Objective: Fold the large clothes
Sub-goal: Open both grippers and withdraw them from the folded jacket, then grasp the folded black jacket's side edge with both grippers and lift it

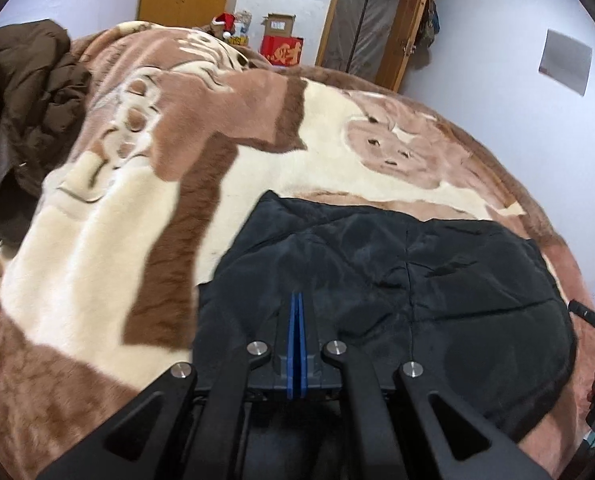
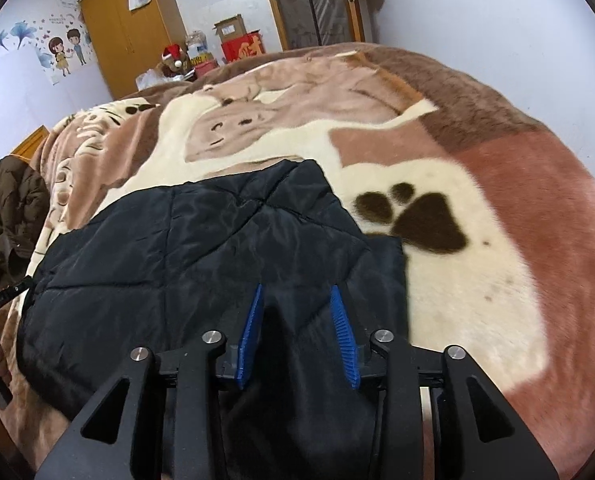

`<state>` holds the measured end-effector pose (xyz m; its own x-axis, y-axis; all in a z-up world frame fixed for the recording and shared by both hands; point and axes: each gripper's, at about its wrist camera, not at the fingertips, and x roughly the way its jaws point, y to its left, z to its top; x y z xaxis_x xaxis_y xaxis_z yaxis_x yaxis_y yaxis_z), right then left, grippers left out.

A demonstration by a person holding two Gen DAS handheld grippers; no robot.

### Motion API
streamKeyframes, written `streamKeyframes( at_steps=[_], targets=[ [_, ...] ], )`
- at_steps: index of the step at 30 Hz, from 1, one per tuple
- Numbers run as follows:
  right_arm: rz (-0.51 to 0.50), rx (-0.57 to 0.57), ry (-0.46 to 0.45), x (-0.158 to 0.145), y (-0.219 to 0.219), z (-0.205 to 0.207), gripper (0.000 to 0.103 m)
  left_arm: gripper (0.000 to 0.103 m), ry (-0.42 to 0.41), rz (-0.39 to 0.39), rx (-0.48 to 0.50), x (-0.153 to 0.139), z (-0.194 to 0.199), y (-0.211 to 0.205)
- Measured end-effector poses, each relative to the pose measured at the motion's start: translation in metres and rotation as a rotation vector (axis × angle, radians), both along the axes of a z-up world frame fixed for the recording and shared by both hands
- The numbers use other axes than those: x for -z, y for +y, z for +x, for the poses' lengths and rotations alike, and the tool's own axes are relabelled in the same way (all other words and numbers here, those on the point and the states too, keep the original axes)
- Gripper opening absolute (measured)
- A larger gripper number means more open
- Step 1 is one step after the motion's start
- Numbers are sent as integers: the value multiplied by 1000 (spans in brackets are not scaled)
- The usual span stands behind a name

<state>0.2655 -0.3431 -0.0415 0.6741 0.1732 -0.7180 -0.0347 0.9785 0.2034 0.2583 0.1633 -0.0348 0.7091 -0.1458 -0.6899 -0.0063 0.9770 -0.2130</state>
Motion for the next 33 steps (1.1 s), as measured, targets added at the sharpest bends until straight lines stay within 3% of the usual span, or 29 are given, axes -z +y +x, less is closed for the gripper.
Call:
streamKeyframes(
  at_steps=[2, 5, 9, 11, 21, 27, 29, 33],
  targets=[
    [0, 7, 16, 4, -4, -13, 48, 13, 2, -9, -18, 0, -16, 11],
    [5, 24, 42, 13, -10, -31, 49, 29, 22, -22, -36, 9, -38, 21],
    [18, 47, 48, 20, -17, -46, 49, 33, 47, -37, -55, 22, -59, 29],
    [39, 51, 57, 23, -21, -46, 49, 41, 50, -47, -64, 26, -65, 30],
    [139, 42, 122, 42, -35, -23, 51, 45, 93, -100, -60, 45, -30, 36],
    [187, 30, 159, 55, -42, -6, 60, 54, 131, -133, -47, 62, -6, 37],
    [199, 25, 171, 60, -45, 0, 66, 62, 144, -133, -46, 69, 1, 37],
    [238, 7, 188, 69, -49, 10, 67, 66, 164, -168, -39, 77, 11, 42]
  ],
)
